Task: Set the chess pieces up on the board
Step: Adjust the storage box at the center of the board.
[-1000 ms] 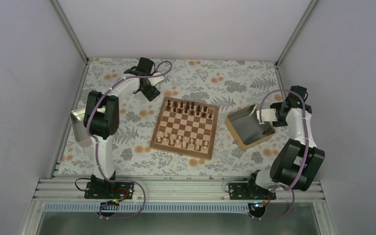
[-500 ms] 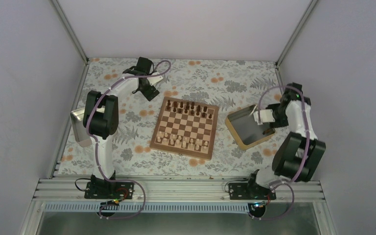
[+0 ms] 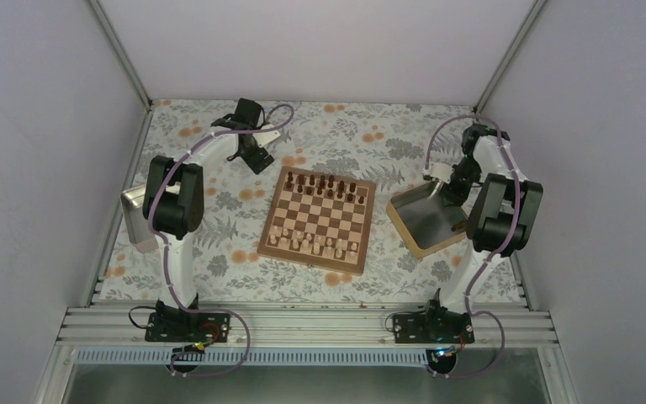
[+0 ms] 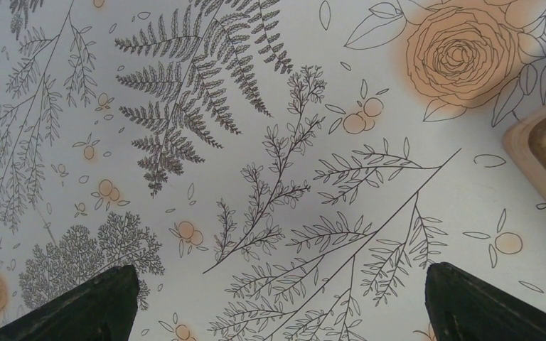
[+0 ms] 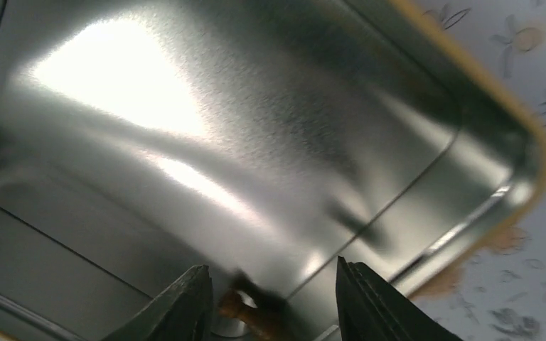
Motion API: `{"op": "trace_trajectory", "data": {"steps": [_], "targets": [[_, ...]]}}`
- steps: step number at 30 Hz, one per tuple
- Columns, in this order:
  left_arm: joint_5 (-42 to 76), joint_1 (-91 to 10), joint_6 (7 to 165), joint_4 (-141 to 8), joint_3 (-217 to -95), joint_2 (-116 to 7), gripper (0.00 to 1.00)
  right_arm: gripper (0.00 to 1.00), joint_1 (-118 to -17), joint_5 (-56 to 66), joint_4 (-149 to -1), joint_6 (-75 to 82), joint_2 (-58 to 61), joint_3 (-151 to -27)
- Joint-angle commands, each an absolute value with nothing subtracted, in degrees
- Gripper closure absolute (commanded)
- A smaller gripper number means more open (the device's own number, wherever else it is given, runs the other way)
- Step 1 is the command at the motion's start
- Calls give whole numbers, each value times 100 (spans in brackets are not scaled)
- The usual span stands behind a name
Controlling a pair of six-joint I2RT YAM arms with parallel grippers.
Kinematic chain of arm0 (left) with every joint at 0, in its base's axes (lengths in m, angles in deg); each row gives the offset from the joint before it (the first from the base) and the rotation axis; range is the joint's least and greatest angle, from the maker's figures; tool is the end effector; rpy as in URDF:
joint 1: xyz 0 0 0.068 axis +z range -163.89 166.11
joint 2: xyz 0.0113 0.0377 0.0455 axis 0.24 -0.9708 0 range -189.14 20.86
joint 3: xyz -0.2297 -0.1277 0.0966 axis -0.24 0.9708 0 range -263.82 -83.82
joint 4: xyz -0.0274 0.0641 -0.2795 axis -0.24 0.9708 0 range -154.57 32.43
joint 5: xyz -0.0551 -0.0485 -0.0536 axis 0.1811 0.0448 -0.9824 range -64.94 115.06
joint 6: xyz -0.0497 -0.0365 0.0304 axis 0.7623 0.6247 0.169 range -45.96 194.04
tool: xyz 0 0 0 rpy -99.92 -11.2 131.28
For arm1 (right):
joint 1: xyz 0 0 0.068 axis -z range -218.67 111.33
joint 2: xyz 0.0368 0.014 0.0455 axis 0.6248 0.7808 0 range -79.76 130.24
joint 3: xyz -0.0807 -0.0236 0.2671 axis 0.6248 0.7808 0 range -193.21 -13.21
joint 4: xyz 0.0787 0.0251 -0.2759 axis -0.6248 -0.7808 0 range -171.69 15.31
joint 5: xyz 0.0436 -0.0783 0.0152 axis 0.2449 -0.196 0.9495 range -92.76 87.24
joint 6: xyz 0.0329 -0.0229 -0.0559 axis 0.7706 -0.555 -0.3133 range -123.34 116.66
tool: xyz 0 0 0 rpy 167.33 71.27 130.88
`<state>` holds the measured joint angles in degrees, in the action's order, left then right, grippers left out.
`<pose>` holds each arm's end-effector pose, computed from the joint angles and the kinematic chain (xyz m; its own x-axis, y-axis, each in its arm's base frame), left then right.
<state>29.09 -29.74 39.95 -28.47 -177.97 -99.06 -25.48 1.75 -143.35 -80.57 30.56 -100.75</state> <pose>0.4710 -0.1297 0.1699 -0.5677 0.7424 -0.3557 0.6747 0.6672 0.3156 0.3768 -0.0838 0.1882 -0.4389 -0.8957 -0.0711 -0.8985 0.4369 0.0418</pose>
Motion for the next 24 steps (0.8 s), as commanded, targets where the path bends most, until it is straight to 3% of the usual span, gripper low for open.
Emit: {"op": "trace_trajectory", "data": {"steps": [1,5,24], "targets": [[2835,-2955,3974,-2766,-17820,-9832,0,58,-2549,61,-14552,-6983,2936,-9776],[2788,-2965,3981,-2759,-17825,-9814,0,62,-2548,-161,-13716,-6798,2655,-9386],[2731,-2970,3962,-2792,-17787,-9798,0,61,-2211,69,-13218,-6974,2859,-10103]]}}
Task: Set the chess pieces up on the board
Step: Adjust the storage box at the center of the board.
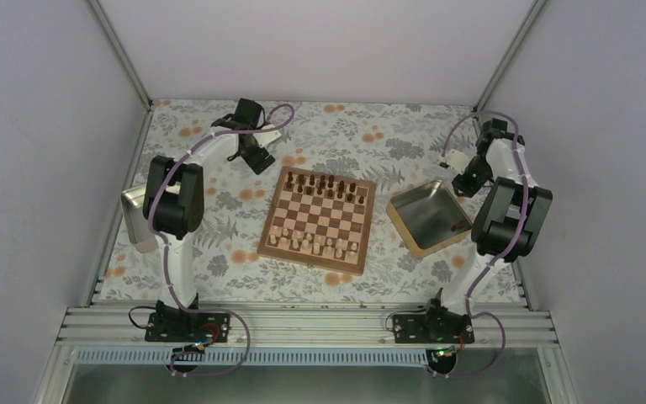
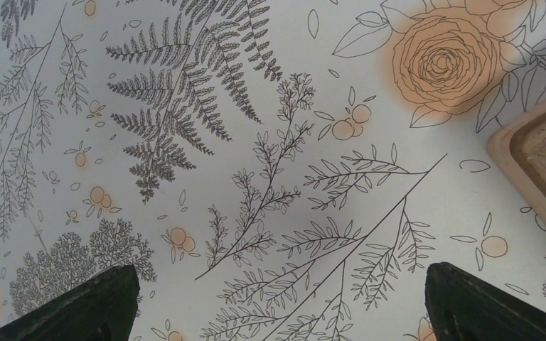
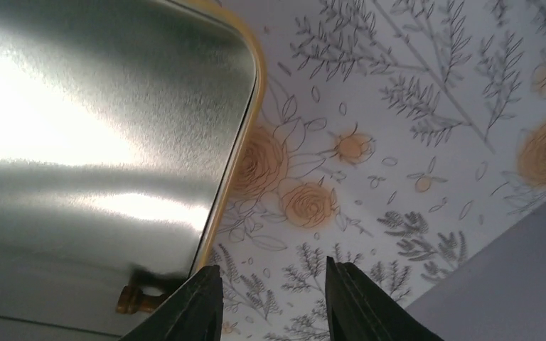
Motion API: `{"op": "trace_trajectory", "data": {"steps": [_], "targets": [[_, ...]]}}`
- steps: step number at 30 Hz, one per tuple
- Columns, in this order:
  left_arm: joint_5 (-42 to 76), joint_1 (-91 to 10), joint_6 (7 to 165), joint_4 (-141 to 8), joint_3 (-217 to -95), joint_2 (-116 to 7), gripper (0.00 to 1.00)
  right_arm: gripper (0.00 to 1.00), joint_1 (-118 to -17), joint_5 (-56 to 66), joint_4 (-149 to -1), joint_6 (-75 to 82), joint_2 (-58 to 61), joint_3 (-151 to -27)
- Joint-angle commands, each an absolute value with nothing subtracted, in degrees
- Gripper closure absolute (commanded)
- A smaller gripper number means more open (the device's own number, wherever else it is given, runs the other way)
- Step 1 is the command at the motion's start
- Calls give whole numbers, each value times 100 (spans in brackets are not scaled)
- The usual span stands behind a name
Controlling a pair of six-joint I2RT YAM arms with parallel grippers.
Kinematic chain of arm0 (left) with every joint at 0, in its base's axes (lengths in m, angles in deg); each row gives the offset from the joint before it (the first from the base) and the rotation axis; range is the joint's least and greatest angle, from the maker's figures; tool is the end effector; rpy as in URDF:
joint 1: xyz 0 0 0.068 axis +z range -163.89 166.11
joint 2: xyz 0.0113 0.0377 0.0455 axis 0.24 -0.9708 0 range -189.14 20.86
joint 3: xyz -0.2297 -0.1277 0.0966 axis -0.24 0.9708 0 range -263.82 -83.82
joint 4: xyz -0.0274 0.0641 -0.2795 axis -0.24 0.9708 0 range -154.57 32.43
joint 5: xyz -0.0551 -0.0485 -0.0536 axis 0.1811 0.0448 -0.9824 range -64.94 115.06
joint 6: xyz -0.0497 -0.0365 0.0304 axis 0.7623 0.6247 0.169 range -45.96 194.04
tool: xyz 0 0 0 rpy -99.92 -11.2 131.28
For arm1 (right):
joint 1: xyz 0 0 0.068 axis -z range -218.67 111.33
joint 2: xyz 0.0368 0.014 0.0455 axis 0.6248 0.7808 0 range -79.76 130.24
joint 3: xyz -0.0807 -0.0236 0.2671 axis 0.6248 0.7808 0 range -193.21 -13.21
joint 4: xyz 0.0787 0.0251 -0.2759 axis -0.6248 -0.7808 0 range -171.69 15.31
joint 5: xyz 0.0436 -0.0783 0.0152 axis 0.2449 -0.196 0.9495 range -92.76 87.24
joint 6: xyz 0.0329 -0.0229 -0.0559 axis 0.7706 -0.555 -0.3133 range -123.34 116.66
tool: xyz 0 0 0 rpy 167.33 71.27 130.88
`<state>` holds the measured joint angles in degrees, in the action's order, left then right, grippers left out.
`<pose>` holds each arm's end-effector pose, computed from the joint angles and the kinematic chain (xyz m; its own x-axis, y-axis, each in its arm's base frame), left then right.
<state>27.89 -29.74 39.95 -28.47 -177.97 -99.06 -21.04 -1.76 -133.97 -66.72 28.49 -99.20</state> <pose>0.4707 -0.1308 0.1698 -0.5622 0.7416 -0.3661 0.6828 0.6660 0.3003 0.3810 -0.1201 0.1952 -0.6909 -0.7183 -0.0814 -0.7081 0.6951 -0.1239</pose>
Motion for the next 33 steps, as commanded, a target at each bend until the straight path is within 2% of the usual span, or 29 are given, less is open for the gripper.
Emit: {"op": "trace_trajectory", "data": {"steps": [1,5,9,21,27,33], "targets": [[2730,-2967,3963,-2801,-17775,-9798,0,57,-2266,154,-13191,-7227,2776,-10040],[2753,-2969,3954,-2801,-17795,-9802,0,49,-2528,331,-13194,-8638,2358,-9555],[2810,-2969,3951,-2831,-17776,-9819,0,50,-2731,492,-12306,-9622,1898,-8872],[2821,-2961,3932,-2828,-17744,-9792,0,53,-3444,221,-12281,-10008,2476,-9115],[2822,-2951,3930,-2854,-17714,-9789,0,62,-3640,192,-12438,-9882,2762,-9380],[2799,-2943,3919,-2856,-17702,-9787,0,64,-3680,127,-12350,-9800,2808,-9371]]}}
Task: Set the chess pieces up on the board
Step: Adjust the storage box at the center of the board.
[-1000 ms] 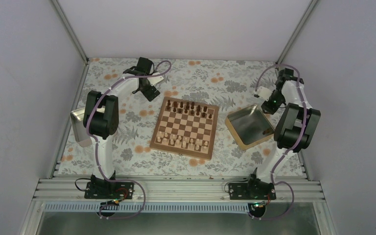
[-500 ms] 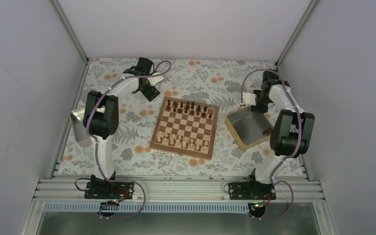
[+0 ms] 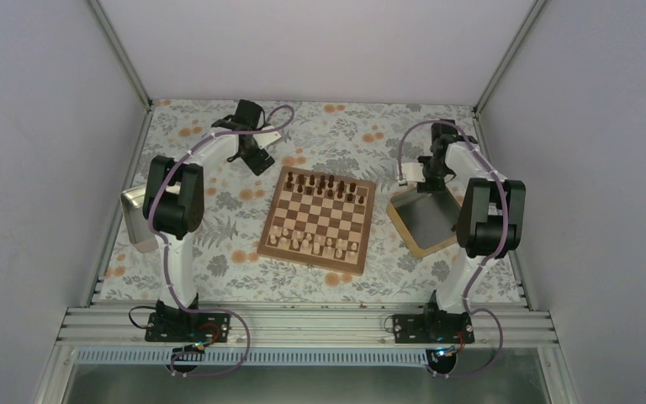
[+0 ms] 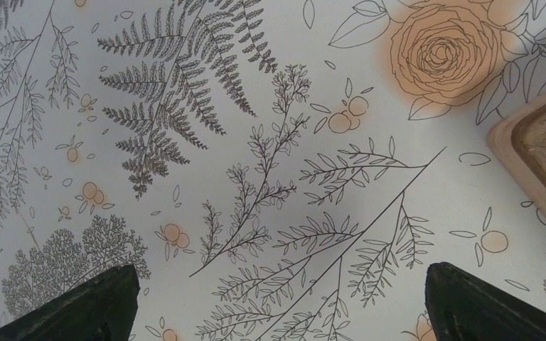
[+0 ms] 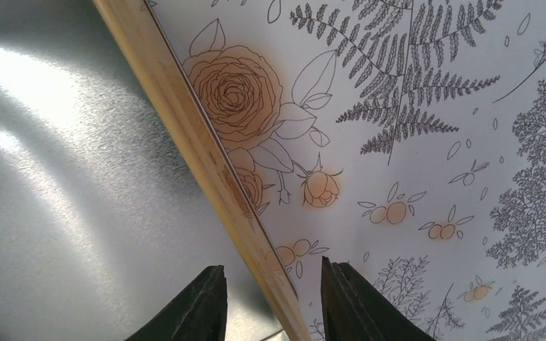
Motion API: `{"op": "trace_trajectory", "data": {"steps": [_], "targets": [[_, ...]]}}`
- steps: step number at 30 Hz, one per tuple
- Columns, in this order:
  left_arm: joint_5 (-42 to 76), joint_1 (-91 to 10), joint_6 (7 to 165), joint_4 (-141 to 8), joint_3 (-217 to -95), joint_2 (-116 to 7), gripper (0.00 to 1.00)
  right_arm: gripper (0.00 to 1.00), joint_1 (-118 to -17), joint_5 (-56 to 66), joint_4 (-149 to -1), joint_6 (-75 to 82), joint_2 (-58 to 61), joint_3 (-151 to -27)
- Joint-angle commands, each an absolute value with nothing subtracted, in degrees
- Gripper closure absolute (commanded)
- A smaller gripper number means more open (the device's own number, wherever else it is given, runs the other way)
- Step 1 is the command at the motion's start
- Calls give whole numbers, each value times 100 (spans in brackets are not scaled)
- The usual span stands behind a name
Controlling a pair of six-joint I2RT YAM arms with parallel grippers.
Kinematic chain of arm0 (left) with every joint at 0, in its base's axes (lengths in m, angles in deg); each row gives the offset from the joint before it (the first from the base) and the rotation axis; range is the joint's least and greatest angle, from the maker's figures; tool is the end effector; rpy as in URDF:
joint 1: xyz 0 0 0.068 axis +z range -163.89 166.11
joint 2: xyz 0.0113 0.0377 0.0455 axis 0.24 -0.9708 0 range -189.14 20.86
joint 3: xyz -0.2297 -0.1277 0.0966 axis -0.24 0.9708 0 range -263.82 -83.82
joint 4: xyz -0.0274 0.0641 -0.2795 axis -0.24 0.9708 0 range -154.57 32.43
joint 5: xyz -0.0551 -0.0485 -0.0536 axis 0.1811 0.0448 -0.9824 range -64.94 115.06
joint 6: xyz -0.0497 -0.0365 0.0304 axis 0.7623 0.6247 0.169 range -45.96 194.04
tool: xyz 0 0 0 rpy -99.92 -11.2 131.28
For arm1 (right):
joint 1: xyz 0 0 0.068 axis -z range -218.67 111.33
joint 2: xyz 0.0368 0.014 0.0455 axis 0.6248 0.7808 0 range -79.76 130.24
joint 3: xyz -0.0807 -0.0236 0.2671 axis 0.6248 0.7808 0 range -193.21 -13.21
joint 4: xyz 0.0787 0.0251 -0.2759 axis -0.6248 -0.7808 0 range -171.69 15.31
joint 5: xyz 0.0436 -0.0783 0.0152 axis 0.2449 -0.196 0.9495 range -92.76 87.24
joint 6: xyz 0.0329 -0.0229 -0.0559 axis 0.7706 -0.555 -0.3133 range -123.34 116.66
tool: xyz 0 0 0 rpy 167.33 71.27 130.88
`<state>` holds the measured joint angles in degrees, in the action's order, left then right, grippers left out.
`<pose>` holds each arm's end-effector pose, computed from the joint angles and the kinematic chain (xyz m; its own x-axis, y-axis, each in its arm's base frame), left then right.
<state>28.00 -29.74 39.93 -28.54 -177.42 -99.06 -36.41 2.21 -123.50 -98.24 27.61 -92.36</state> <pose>0.4692 -0.1303 0.1667 -0.5654 0.7427 -0.3588 0.6847 0.6652 0.2979 0.3989 -0.0110 0.1702 0.0634 -0.9959 -0.0649 -0.9719 -0.0468 -0.2309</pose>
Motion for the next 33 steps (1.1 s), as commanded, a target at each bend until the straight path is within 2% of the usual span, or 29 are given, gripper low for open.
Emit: {"op": "trace_trajectory", "data": {"steps": [1,8,10,12,15,21,25,33], "targets": [[2806,-2944,3915,-2854,-17701,-9791,0,64,-3680,68,-12363,-9674,2824,-9434],[2836,-2936,3908,-2855,-17688,-9780,0,55,-3561,299,-14411,-7518,3960,-11543],[2849,-2941,3898,-2872,-17666,-9774,0,56,-3506,277,-14816,-6957,4104,-11843],[2844,-2937,3901,-2879,-17655,-9785,0,56,-3477,89,-14834,-6613,3981,-11659],[2794,-2936,3903,-2840,-17694,-9841,0,51,-3336,192,-14755,-6462,3664,-11296],[2760,-2943,3904,-2842,-17680,-9810,0,57,-2709,10,-14613,-5803,3575,-11494],[2697,-2943,3902,-2832,-17688,-9819,0,57,-2490,-99,-14197,-5738,3208,-11227],[2643,-2944,3891,-2810,-17699,-9846,0,55,-2459,32,-14589,-5719,3408,-11057]]}}
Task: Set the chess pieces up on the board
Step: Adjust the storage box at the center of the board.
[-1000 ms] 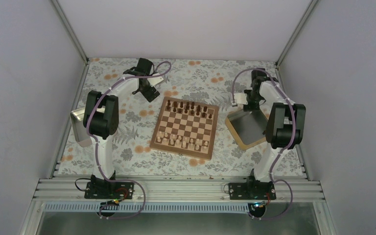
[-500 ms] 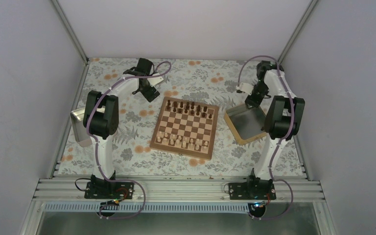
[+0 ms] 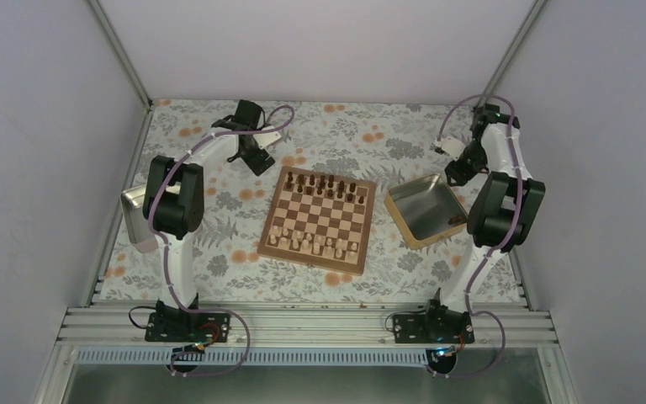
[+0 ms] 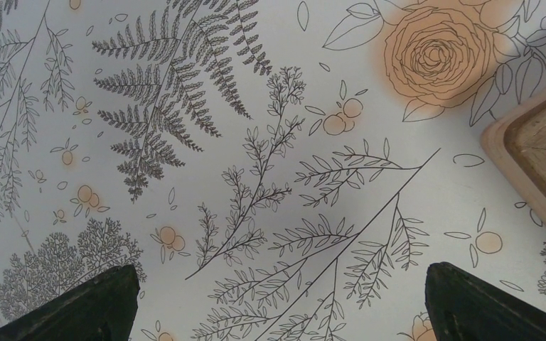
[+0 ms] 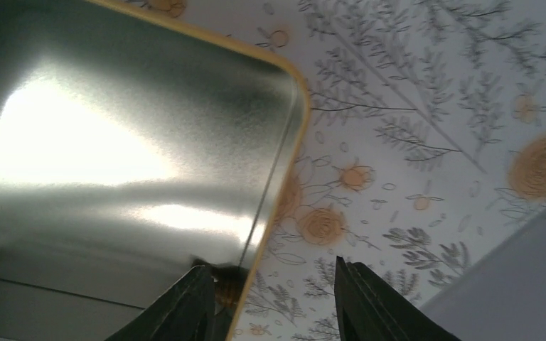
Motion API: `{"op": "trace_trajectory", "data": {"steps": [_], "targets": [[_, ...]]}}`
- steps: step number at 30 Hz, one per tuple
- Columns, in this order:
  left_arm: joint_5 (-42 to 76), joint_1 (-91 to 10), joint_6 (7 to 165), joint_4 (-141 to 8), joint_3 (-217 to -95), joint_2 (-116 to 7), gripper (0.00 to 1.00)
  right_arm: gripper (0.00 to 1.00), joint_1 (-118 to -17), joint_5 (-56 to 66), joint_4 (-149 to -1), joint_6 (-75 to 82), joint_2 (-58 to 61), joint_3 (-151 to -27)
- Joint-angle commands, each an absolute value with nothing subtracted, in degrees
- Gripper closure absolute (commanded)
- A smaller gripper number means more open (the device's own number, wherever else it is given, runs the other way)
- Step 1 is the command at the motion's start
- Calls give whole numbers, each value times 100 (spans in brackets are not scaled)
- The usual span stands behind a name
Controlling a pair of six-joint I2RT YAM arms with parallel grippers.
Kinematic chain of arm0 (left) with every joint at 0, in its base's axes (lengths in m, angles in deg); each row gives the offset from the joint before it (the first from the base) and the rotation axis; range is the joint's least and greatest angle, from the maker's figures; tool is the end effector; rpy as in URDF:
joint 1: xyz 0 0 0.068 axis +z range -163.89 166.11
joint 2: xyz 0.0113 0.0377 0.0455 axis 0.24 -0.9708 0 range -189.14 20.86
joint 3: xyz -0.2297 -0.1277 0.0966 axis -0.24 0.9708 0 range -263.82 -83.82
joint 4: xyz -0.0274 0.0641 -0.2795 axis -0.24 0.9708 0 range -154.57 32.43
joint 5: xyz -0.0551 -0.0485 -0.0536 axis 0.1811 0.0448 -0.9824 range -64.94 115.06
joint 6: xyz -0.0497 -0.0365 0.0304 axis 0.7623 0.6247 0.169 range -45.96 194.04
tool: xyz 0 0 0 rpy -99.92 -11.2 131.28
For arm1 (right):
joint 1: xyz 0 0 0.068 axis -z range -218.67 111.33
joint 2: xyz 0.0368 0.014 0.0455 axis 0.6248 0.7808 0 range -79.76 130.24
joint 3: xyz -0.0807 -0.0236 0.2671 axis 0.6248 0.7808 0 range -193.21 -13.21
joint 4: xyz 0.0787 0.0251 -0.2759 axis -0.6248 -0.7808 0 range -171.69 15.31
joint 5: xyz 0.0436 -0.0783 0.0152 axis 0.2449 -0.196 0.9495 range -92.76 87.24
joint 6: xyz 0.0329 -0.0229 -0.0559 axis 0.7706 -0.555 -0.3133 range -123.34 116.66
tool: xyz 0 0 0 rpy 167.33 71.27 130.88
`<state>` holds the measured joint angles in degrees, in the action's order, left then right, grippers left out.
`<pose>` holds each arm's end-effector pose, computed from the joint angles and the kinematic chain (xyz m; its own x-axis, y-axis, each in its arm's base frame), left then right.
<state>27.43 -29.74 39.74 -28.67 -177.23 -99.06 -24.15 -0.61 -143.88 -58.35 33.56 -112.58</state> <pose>0.4687 -0.1307 0.1657 -0.5609 0.7445 -0.3620 0.6906 0.6619 0.2913 0.4094 -0.1039 0.2265 -0.7529 -0.6507 -0.0990 -0.6462 0.7593 -0.0766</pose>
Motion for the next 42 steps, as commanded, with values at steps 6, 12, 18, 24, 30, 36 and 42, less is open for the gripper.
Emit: {"op": "trace_trajectory", "data": {"steps": [6,12,18,24,30,36,42], "targets": [[2638,-2943,3907,-2806,-17707,-9848,0,77,-2446,-29,-14112,-5665,3701,-10811],[2675,-2941,3909,-2809,-17677,-9799,0,82,-2424,32,-14095,-5575,4034,-11097],[2658,-2938,3909,-2792,-17696,-9836,0,81,-2421,18,-13897,-5572,4135,-11076],[2662,-2937,3914,-2795,-17698,-9841,0,89,-2419,-243,-13726,-6319,4049,-10808],[2656,-2954,3924,-2776,-17728,-9867,0,95,-2409,-339,-13314,-7762,3579,-10388],[2704,-2995,3925,-2767,-17743,-9872,0,94,-2485,-294,-13428,-8590,3400,-10329],[2709,-3024,3926,-2744,-17775,-9917,0,93,-2812,-501,-12727,-9428,2848,-9326]]}}
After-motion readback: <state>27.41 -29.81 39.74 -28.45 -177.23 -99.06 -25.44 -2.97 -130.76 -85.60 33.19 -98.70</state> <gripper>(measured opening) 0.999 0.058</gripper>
